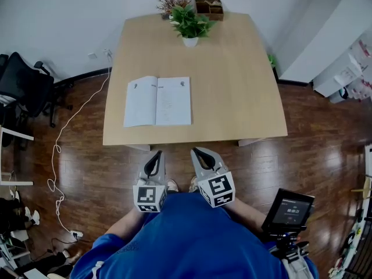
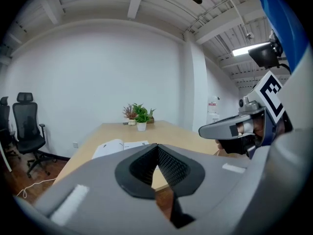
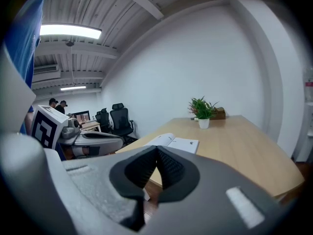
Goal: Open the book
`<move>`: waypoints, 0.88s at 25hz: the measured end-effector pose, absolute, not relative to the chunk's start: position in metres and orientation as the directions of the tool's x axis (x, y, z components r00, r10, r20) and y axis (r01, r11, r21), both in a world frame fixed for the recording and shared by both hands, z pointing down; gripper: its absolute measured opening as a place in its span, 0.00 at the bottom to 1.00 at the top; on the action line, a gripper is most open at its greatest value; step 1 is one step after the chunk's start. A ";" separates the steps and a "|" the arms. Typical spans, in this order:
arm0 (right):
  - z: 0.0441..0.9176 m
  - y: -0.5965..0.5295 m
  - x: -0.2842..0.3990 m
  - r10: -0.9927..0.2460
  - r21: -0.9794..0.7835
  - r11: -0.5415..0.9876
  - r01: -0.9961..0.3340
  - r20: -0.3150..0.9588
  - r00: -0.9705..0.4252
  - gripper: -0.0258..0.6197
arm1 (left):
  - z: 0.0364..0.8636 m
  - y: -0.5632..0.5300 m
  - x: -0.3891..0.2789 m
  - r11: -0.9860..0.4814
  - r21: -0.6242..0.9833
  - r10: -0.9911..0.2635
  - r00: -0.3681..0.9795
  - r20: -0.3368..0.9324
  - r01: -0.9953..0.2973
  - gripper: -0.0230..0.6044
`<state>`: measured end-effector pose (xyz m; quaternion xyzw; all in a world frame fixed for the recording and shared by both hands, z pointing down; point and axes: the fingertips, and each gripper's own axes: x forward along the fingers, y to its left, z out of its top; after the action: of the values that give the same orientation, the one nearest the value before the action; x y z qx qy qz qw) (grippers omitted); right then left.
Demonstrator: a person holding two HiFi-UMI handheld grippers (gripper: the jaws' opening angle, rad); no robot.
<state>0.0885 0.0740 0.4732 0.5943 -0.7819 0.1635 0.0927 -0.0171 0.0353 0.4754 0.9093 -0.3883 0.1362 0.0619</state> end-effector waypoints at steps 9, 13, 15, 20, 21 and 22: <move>0.465 0.075 0.074 -0.906 -0.126 0.230 -0.965 0.334 -0.259 0.04 | 0.471 0.031 -0.031 -0.715 0.006 -0.669 0.686 0.285 -0.699 0.05; 0.459 0.088 0.062 -0.912 -0.114 0.215 -0.970 0.333 -0.241 0.04 | 0.465 0.042 -0.043 -0.726 0.002 -0.662 0.699 0.271 -0.688 0.05; 0.458 0.089 0.062 -0.915 -0.107 0.207 -0.972 0.331 -0.231 0.04 | 0.465 0.043 -0.043 -0.731 0.005 -0.656 0.704 0.272 -0.683 0.05; 0.459 0.099 0.044 -0.915 -0.098 0.195 -0.976 0.341 -0.217 0.04 | 0.468 0.055 -0.061 -0.739 0.030 -0.635 0.711 0.301 -0.673 0.05; 0.460 0.098 0.042 -0.915 -0.096 0.193 -0.976 0.342 -0.215 0.04 | 0.470 0.054 -0.063 -0.739 0.032 -0.636 0.711 0.300 -0.673 0.05; 0.461 0.098 0.041 -0.914 -0.095 0.193 -0.977 0.344 -0.214 0.04 | 0.471 0.054 -0.064 -0.738 0.034 -0.636 0.711 0.299 -0.674 0.05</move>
<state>0.0409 0.0979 0.4611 0.6179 -0.7650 0.1476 0.1056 -0.0645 0.0537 0.4707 0.9223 -0.3552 0.1350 0.0702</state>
